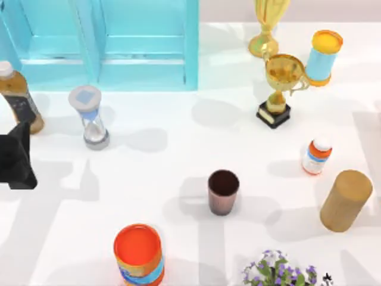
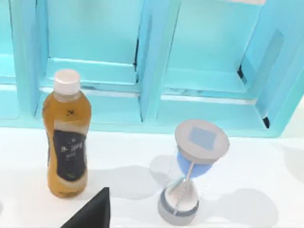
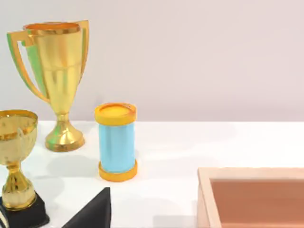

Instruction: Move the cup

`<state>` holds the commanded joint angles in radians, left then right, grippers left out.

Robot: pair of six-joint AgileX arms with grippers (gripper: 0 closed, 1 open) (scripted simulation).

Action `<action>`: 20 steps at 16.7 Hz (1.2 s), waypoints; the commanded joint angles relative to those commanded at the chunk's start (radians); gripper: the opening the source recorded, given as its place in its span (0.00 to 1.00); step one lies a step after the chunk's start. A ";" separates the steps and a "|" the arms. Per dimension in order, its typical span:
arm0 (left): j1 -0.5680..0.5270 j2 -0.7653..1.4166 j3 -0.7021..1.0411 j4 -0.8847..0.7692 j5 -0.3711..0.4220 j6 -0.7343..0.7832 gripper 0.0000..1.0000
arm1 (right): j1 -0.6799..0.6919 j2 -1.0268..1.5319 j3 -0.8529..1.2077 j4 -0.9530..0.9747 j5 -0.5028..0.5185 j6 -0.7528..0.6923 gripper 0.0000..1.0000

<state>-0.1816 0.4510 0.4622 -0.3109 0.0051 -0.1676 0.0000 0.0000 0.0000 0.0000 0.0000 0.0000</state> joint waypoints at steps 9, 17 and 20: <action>-0.323 0.840 0.832 -0.566 0.005 -0.309 1.00 | 0.000 0.000 0.000 0.000 0.000 0.000 1.00; -0.584 1.561 1.532 -1.036 0.004 -0.566 1.00 | 0.000 0.000 0.000 0.000 0.000 0.000 1.00; -0.649 1.744 1.711 -1.154 0.002 -0.631 1.00 | 0.000 0.000 0.000 0.000 0.000 0.000 1.00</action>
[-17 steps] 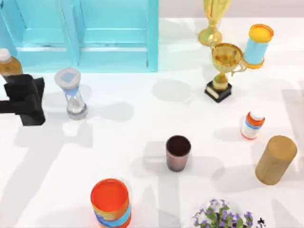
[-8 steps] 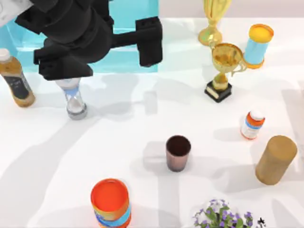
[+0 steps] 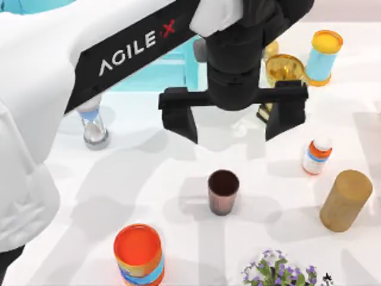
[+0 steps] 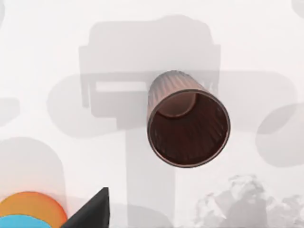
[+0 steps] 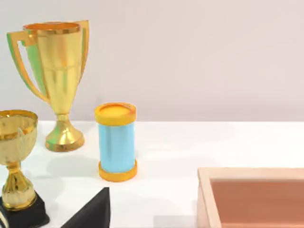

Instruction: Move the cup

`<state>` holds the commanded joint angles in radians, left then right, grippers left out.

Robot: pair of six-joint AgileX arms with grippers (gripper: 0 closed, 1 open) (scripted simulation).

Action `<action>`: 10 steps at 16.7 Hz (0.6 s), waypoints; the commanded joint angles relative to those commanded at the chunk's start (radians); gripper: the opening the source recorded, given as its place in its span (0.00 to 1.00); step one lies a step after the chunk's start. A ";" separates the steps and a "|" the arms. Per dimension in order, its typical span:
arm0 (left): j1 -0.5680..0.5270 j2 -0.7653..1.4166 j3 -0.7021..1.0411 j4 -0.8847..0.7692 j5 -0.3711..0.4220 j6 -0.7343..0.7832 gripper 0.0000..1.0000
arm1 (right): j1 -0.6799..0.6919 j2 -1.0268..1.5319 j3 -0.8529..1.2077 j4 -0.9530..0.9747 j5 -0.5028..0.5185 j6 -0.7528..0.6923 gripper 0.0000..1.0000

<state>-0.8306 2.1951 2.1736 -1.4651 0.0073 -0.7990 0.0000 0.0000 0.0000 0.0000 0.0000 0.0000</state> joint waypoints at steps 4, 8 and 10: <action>-0.043 0.123 0.120 -0.079 -0.001 -0.043 1.00 | 0.000 0.000 0.000 0.000 0.000 0.000 1.00; -0.044 0.128 0.125 -0.082 -0.001 -0.045 1.00 | 0.000 0.000 0.000 0.000 0.000 0.000 1.00; -0.040 0.127 0.120 -0.077 -0.001 -0.044 1.00 | 0.000 0.000 0.000 0.000 0.000 0.000 1.00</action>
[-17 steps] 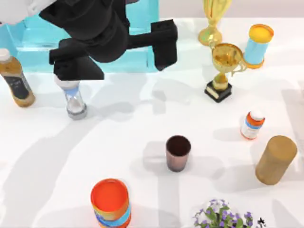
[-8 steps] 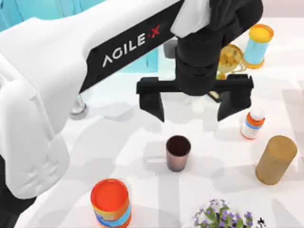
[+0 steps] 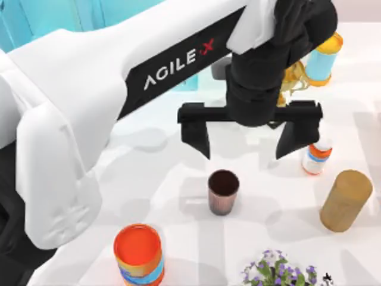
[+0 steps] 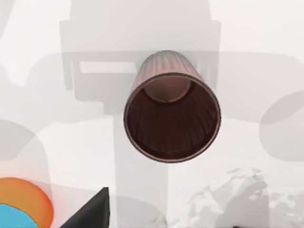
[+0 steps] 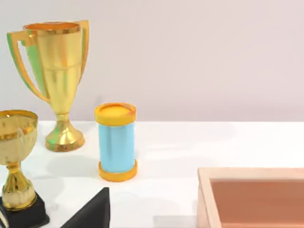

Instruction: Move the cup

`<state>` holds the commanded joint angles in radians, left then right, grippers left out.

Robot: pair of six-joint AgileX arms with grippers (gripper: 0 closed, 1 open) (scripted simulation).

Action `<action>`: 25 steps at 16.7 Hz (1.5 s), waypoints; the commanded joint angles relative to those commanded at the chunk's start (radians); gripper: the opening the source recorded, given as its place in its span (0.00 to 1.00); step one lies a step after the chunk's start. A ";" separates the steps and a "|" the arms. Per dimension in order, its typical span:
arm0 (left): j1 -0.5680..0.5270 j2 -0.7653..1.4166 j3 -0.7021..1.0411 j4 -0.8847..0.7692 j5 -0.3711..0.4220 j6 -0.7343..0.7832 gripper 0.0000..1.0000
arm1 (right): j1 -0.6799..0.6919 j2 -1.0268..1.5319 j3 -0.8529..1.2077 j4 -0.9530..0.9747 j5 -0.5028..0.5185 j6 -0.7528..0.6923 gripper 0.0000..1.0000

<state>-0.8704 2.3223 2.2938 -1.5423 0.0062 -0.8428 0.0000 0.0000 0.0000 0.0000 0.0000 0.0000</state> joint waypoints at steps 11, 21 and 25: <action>-0.002 -0.007 -0.400 0.392 0.000 0.001 1.00 | 0.000 0.000 0.000 0.000 0.000 0.000 1.00; -0.002 -0.007 -0.405 0.398 0.000 0.001 0.55 | 0.000 0.000 0.000 0.000 0.000 0.000 1.00; -0.002 -0.007 -0.405 0.398 0.000 0.001 0.25 | 0.000 0.000 0.000 0.000 0.000 0.000 1.00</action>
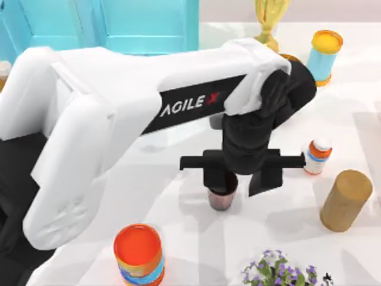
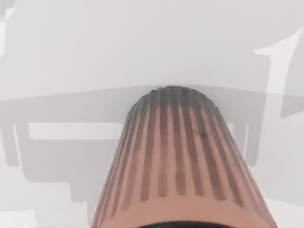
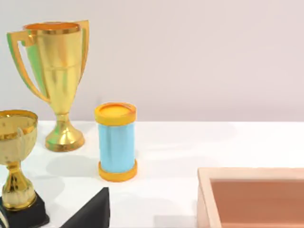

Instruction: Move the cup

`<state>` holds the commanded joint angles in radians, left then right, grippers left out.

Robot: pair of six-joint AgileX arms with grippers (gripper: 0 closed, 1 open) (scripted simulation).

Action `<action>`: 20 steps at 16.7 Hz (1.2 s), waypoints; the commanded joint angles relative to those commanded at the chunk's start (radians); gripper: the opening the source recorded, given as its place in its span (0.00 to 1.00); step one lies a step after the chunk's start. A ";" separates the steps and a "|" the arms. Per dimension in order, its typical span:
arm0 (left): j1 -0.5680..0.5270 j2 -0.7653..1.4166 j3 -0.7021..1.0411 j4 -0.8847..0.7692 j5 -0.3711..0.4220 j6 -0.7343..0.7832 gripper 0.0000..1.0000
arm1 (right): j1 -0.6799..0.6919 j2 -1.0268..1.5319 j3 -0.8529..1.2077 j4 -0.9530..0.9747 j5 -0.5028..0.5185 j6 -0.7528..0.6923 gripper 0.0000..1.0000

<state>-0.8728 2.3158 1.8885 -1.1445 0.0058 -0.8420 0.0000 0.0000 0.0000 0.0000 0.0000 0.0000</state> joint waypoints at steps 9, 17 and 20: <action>0.000 0.000 0.000 0.000 0.000 0.000 0.00 | 0.000 0.000 0.000 0.000 0.000 0.000 1.00; 0.112 -0.094 -0.083 -0.011 0.001 0.112 0.00 | 0.000 0.000 0.000 0.000 0.000 0.000 1.00; 0.293 -0.226 -0.201 -0.027 0.009 0.290 0.00 | 0.000 0.000 0.000 0.000 0.000 0.000 1.00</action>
<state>-0.5795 2.0895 1.6878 -1.1713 0.0152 -0.5524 0.0000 0.0000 0.0000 0.0000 0.0000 0.0000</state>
